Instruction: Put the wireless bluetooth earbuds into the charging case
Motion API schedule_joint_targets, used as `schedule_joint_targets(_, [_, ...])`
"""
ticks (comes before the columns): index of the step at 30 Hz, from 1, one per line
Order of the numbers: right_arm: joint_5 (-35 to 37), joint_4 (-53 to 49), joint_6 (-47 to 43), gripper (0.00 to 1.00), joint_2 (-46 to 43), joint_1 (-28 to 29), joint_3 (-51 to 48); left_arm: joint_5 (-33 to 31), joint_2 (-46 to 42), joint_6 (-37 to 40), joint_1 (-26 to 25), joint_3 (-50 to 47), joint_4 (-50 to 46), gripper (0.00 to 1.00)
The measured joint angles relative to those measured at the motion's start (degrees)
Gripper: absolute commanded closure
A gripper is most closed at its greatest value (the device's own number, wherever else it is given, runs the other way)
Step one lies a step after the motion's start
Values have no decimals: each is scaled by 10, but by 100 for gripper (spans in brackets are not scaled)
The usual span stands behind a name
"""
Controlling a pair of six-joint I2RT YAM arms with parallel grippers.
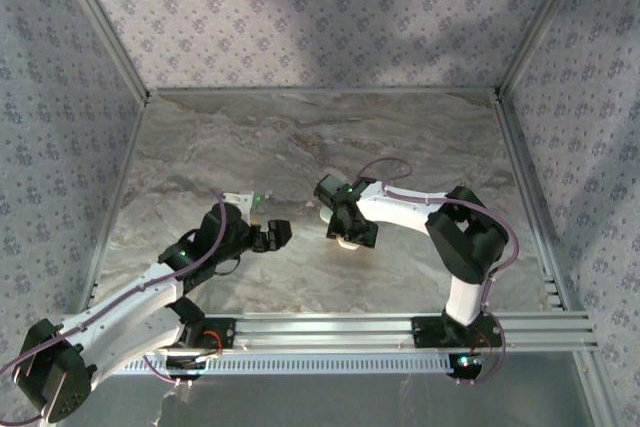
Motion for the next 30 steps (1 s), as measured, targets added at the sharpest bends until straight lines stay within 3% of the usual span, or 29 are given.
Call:
schedule_joint_targets(14, [5, -19, -10, 41, 1, -22, 1, 0, 0, 0, 0, -1, 0, 0])
schedule_joint_targets(21, [13, -39, -123, 41, -37, -127, 2, 0, -1, 0, 0, -1, 0, 0])
schedule_joint_targets(25, [7, -42, -210, 41, -36, -203, 14, -1, 2, 0, 0, -1, 0, 0])
schedule_joint_targets(30, [-5, -40, -286, 41, -5, -257, 61, -3, 14, -2, 2, -1, 0, 0])
